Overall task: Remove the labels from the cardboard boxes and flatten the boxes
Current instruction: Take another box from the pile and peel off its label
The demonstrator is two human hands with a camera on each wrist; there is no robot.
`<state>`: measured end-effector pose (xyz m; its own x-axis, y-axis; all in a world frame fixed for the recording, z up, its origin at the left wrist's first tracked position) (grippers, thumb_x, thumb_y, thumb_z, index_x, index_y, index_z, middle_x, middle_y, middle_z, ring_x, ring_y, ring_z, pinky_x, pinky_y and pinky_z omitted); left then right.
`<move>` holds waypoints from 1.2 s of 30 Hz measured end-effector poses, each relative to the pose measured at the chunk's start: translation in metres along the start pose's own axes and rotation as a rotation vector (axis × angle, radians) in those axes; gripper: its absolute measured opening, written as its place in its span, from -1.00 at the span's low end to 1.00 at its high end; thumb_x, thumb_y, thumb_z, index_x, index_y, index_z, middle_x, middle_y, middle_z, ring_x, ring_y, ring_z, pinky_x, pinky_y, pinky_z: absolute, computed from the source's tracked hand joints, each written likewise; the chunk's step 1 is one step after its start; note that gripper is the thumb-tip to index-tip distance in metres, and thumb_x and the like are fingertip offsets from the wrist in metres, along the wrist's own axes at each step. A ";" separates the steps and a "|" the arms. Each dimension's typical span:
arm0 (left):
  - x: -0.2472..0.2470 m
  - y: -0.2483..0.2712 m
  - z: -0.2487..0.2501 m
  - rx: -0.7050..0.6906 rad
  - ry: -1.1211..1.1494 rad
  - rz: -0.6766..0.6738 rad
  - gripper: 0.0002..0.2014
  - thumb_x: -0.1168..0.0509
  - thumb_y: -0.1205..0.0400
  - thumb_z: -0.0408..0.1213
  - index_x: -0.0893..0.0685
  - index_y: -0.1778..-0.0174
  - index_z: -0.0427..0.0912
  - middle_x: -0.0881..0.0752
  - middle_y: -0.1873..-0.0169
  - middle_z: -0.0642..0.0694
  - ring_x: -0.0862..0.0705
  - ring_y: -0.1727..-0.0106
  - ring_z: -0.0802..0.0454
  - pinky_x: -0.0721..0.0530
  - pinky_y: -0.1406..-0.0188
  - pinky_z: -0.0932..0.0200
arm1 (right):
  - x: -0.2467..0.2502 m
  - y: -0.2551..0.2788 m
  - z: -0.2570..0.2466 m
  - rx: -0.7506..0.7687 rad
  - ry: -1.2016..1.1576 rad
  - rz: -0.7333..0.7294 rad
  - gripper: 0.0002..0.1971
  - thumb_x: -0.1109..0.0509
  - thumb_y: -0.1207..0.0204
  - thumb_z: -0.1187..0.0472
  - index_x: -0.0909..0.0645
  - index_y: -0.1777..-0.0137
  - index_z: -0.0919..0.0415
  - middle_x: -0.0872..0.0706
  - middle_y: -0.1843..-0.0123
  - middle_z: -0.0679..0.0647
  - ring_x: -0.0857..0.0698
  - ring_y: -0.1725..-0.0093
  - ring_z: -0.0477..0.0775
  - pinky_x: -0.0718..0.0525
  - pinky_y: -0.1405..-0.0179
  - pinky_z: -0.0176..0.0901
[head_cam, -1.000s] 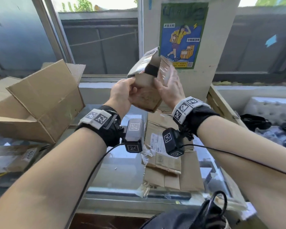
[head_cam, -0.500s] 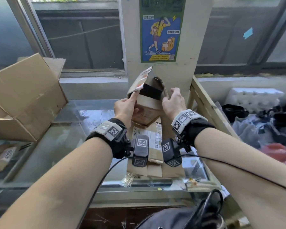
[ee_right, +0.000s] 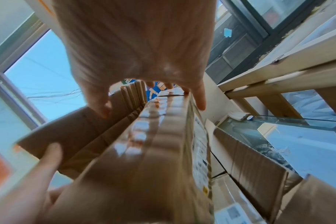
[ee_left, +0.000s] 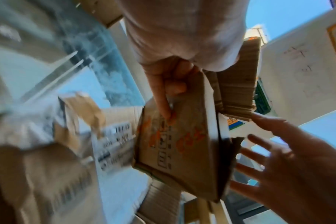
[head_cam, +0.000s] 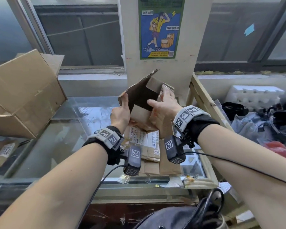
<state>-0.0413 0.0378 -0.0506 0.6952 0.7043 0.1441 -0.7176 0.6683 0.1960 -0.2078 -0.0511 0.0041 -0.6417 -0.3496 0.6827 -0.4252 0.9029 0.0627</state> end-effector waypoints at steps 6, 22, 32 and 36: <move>0.011 0.009 0.029 -0.323 -0.363 -0.067 -0.25 -0.05 -0.47 0.51 -0.22 0.65 -0.15 -0.36 0.63 -0.12 -0.42 0.50 -0.12 -0.41 0.43 0.06 | 0.035 -0.010 0.022 -0.201 0.181 0.300 -0.19 -0.45 -0.42 -0.09 -0.22 -0.57 0.25 -0.26 -0.56 0.27 -0.28 -0.53 0.34 -0.27 -0.49 0.07; -0.024 0.056 0.114 -1.266 -0.451 0.260 -0.79 -0.25 -0.47 -0.53 -0.64 0.01 -0.30 -0.65 0.07 -0.19 -0.58 0.02 -0.02 -0.57 -0.05 0.24 | 0.042 -0.002 0.067 -0.414 -0.210 -0.060 -0.78 -0.38 -0.48 0.18 -0.57 0.38 0.18 -0.67 0.40 0.12 -0.65 0.41 0.11 -0.67 0.29 -0.08; -0.109 0.066 0.055 -0.815 -1.341 -0.520 -0.27 -0.48 -0.26 0.34 -0.54 -0.19 -0.06 -0.55 -0.07 -0.06 -0.56 -0.12 -0.07 -0.55 -0.17 -0.06 | 0.022 -0.003 0.064 -0.446 -0.413 -0.288 -0.62 -0.27 -0.62 0.28 -0.36 0.45 0.28 -0.40 0.73 0.10 -0.42 0.74 0.00 -0.51 0.55 -0.25; -0.107 0.070 0.070 -0.865 -1.303 -0.531 -0.42 -0.55 -0.26 0.12 -0.46 -0.03 -0.08 -0.54 0.05 -0.01 -0.57 0.00 -0.07 -0.54 0.00 0.03 | 0.037 -0.006 0.054 -0.222 -0.428 -0.127 -0.77 -0.36 -0.51 0.40 -0.44 0.35 0.32 -0.52 0.44 0.26 -0.52 0.59 0.06 -0.61 0.42 -0.10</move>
<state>-0.1631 -0.0072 0.0162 0.0999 0.0040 0.9950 0.0983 0.9951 -0.0139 -0.2635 -0.0830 -0.0102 -0.8178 -0.4896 0.3024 -0.4009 0.8617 0.3111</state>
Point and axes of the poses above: each hand's wrist, its own y-axis away from the middle knuckle, its own x-axis out of the back of the hand, z = x × y, the point moved 5 cm from there along -y, towards the middle knuckle
